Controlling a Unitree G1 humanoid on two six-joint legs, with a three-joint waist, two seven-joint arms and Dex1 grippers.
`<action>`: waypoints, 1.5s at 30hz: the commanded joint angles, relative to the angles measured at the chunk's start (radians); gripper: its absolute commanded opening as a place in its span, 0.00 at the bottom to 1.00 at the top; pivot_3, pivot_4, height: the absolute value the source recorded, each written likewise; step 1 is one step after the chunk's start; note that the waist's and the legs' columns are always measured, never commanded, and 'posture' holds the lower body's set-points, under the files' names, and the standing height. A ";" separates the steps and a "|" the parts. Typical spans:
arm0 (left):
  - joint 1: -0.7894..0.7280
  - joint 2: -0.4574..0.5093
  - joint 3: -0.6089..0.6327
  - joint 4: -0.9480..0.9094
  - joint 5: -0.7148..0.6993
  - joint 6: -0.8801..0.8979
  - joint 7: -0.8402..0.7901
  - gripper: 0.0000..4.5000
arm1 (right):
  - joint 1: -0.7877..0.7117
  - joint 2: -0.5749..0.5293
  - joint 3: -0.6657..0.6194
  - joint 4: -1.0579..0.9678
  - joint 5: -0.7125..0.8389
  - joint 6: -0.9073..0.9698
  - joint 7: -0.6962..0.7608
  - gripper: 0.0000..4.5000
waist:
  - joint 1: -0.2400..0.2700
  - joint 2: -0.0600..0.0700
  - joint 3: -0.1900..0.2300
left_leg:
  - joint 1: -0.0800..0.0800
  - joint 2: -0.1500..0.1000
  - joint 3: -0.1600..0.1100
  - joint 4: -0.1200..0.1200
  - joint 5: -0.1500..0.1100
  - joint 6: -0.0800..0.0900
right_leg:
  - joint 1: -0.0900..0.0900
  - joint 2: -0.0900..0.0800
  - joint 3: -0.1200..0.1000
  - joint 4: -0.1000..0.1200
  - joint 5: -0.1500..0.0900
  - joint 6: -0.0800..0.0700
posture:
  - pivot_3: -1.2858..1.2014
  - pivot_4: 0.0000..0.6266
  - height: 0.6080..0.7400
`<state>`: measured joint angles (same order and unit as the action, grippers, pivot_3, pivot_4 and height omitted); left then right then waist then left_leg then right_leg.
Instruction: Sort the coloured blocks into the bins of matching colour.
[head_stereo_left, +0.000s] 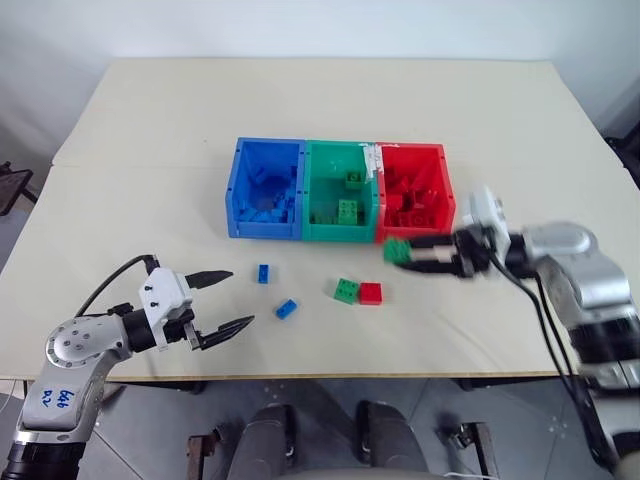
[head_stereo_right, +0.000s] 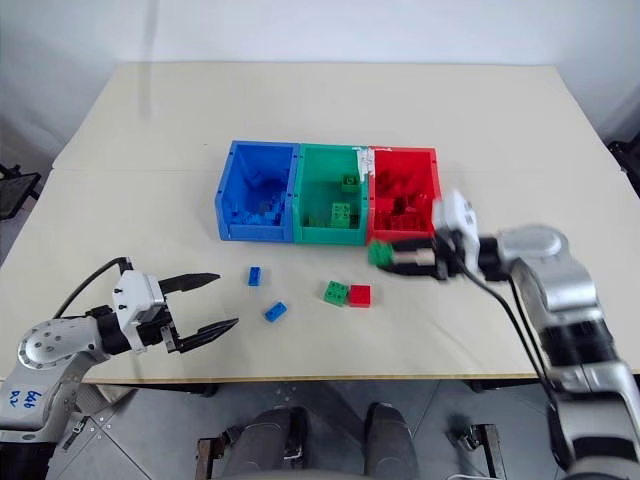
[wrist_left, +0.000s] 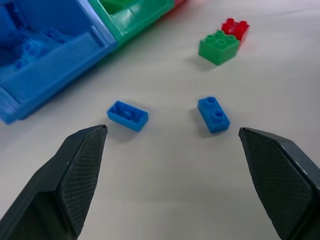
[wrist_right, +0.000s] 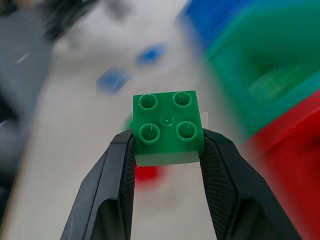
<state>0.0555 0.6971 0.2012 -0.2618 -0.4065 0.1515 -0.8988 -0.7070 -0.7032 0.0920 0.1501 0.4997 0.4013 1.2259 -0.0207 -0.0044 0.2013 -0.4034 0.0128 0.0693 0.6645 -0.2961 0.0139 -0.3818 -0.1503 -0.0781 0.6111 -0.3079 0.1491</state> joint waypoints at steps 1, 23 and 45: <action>0.003 -0.011 0.027 -0.017 -0.001 -0.011 0.028 1.00 | -0.112 0.067 0.006 0.073 -0.070 0.023 -0.108 0.33 | -0.001 0.000 0.000 | 0.000 0.000 0.000 0.000 0.000 0.000 | 0.000 0.000 -0.001 0.000 0.000 0.000 | 0.52 0.24 1.00; -0.045 -0.015 -0.023 -0.054 0.001 -0.003 0.012 1.00 | -0.053 0.079 -0.130 0.136 -0.143 -0.225 -0.024 0.99 | 0.012 0.000 0.000 | -0.005 0.001 0.013 0.000 0.003 0.007 | -0.011 0.000 -0.002 0.011 0.000 0.000 | 0.52 0.24 1.00; -0.336 -0.089 -0.217 0.221 0.057 -0.143 -0.162 1.00 | 0.675 -0.160 -0.467 -0.005 -0.092 -0.524 0.102 0.99 | -0.007 -0.001 -0.001 | 0.004 0.005 0.027 0.002 0.004 0.009 | -0.009 0.001 0.002 0.006 0.004 -0.005 | 0.52 0.24 1.00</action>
<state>-0.2963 0.5968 -0.0506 -0.0249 -0.3338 0.0351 -1.0524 -0.0050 -0.8418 -0.4072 0.1844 0.3959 -0.1453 1.3175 -0.0280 -0.0055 0.2007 -0.3995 0.0176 0.0964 0.6662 -0.2919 0.0232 -0.3908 -0.1498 -0.0762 0.6176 -0.3037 0.1442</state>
